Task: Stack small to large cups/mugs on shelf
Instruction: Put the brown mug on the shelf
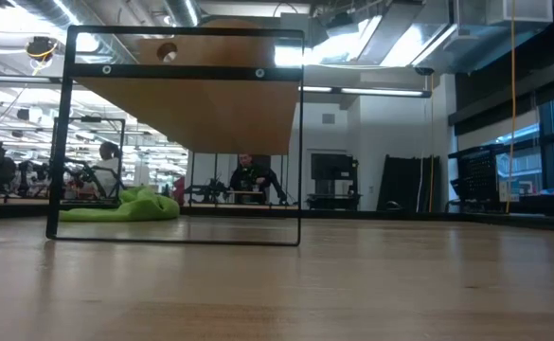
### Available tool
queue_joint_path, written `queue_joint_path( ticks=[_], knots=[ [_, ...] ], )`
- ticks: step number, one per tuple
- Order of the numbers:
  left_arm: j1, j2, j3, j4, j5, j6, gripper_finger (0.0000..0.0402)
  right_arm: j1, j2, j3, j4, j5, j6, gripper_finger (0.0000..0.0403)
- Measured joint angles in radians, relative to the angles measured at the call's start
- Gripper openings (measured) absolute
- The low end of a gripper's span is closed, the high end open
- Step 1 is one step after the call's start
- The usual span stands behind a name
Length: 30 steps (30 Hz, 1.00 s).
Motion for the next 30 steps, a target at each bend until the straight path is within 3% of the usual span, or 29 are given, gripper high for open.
queue_joint_path(
  ticks=[6,8,21,30],
  knots=[
    [-0.089,-0.124,-0.228,0.133,-0.008,-0.183,0.0072,-0.051,-0.002,0.0,0.0,-0.032,-0.062,0.0027],
    [-0.108,-0.163,-0.291,0.163,-0.012,-0.235,0.007,-0.068,-0.003,0.0,0.0,-0.066,-0.087,0.0009],
    [-0.147,-0.278,-0.493,0.198,-0.033,-0.422,0.007,-0.195,-0.005,-0.031,0.075,-0.219,-0.229,0.0003],
    [-0.147,-0.307,-0.567,0.282,-0.023,-0.437,0.007,-0.258,-0.004,-0.193,0.155,-0.373,-0.273,0.0002]
  ],
)
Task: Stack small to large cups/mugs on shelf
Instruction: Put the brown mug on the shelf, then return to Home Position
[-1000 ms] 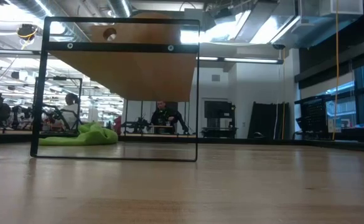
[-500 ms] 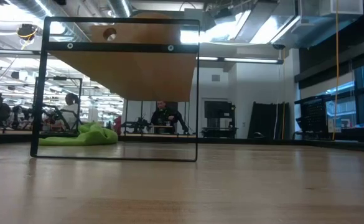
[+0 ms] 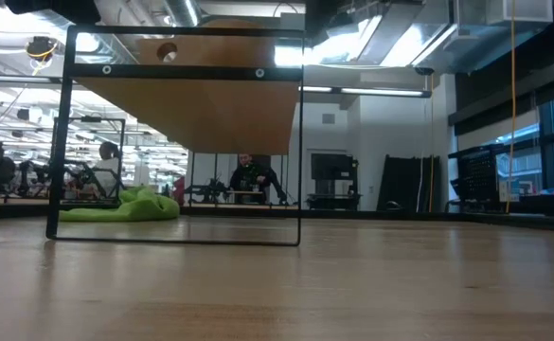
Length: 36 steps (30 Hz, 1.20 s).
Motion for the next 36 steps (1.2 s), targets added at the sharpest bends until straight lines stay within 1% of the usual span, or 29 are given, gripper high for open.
queue_joint_path(
  ticks=[10,22,29,36],
  knots=[
    [0.014,0.0,-0.003,0.004,0.009,0.021,0.007,-0.037,-0.001,-0.056,0.132,-0.034,-0.069,0.0001],
    [0.025,0.0,-0.003,0.007,0.017,0.054,0.007,-0.069,0.0,-0.058,0.18,-0.047,-0.13,0.0002],
    [0.035,0.0,-0.003,0.003,0.017,0.055,0.007,-0.075,0.004,-0.057,0.25,-0.059,-0.163,0.0004],
    [0.055,0.0,-0.003,0.003,0.028,0.08,0.007,-0.077,0.004,-0.057,0.216,-0.05,-0.175,0.0004]
  ],
)
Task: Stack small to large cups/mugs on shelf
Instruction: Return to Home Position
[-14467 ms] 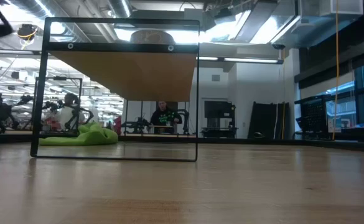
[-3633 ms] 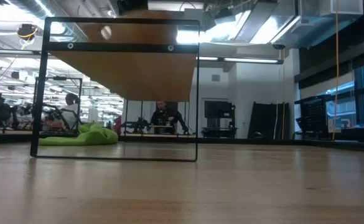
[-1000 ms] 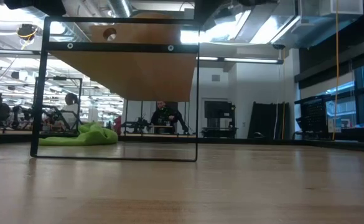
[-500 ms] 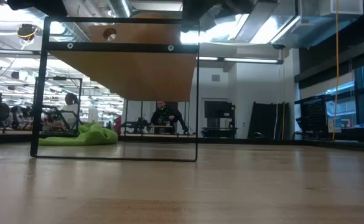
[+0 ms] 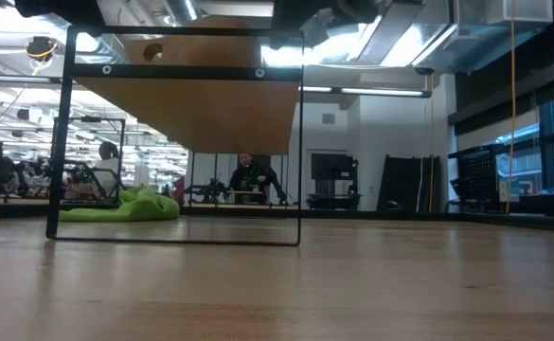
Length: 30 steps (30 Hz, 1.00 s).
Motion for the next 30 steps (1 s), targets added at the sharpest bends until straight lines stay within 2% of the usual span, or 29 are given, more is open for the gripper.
queue_joint_path(
  ticks=[8,13,16,18,21,23,24,25,26,28,30],
  knots=[
    [-0.002,-0.007,0.0,0.043,-0.008,0.067,0.007,0.0,0.001,0.011,-0.068,0.047,-0.004,0.0005],
    [-0.005,-0.072,0.0,0.324,0.017,0.3,0.007,0.014,0.002,0.137,-0.034,0.141,-0.108,0.0006],
    [-0.001,-0.13,0.0,0.475,-0.026,0.448,0.007,0.017,0.001,0.255,-0.015,0.184,-0.22,0.0006],
    [-0.002,-0.169,0.0,0.523,-0.067,0.496,0.007,0.017,-0.052,0.224,0.102,0.169,-0.3,0.0006],
    [-0.005,-0.228,0.0,0.563,-0.07,0.521,0.007,0.021,-0.115,0.209,0.241,0.071,-0.372,0.0006],
    [-0.008,-0.265,0.0,0.603,0.0,0.408,0.007,0.026,-0.145,0.211,0.297,-0.017,-0.347,0.0006],
    [-0.014,-0.276,0.0,0.666,0.029,0.406,0.007,0.032,-0.156,0.211,0.343,-0.061,-0.319,0.0006],
    [-0.027,-0.278,0.0,0.765,0.053,0.485,0.007,0.043,-0.16,0.211,0.398,-0.076,-0.352,0.0006],
    [-0.051,-0.275,0.001,0.896,0.114,0.616,0.007,0.062,-0.163,0.211,0.49,-0.08,-0.459,0.0006],
    [-0.108,-0.27,0.001,1.127,0.337,0.902,0.007,0.112,-0.162,0.21,0.66,-0.104,-0.723,0.0006],
    [-0.167,-0.258,0.001,1.268,0.544,1.104,0.007,0.164,-0.159,0.212,0.782,-0.181,-0.916,0.0006]
  ],
)
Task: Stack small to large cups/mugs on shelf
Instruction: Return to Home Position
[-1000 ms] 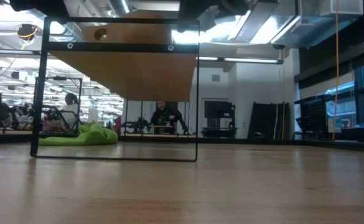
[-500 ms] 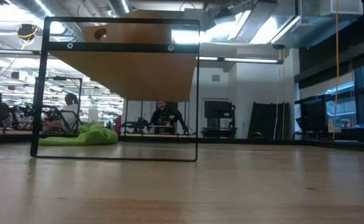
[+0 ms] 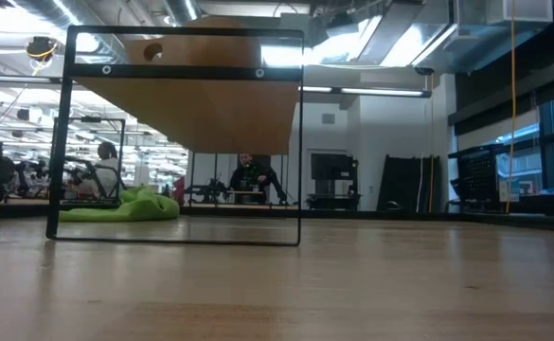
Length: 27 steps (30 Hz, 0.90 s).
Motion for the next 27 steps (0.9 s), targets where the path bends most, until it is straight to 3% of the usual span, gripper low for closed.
queue_joint_path(
  ticks=[2,5,7,10,12,16,20,24,27],
  knots=[
    [-0.03,0.021,-0.001,0.033,0.027,0.12,0.007,0.042,0.012,0.001,0.011,0.004,-0.049,0.0006],
    [-0.048,0.066,-0.081,0.114,0.015,0.176,0.007,0.067,0.048,-0.042,-0.02,0.103,0.012,0.0006],
    [-0.041,0.087,-0.172,0.249,0.092,0.183,0.007,0.065,0.071,-0.121,0.075,0.095,0.05,0.0006],
    [0.048,0.098,-0.283,0.513,0.231,0.154,0.007,0.037,0.081,-0.273,0.372,-0.048,0.062,0.0006],
    [0.14,0.096,-0.328,0.573,0.359,0.126,0.007,-0.002,0.08,-0.368,0.549,-0.157,0.067,0.0006],
    [0.385,-0.003,-0.29,0.422,0.591,0.088,0.007,-0.1,0.054,-0.443,0.552,-0.307,0.068,0.0006],
    [0.671,-0.097,-0.199,0.024,0.7,0.075,0.007,-0.22,-0.037,-0.442,0.391,-0.395,0.063,0.0006],
    [0.875,-0.215,-0.183,-0.099,0.758,0.012,0.007,-0.297,-0.127,-0.442,0.305,-0.34,0.013,0.0006],
    [0.923,-0.355,-0.266,-0.071,0.766,-0.058,0.007,-0.285,-0.164,-0.439,0.266,-0.241,-0.032,0.0006]
  ],
)
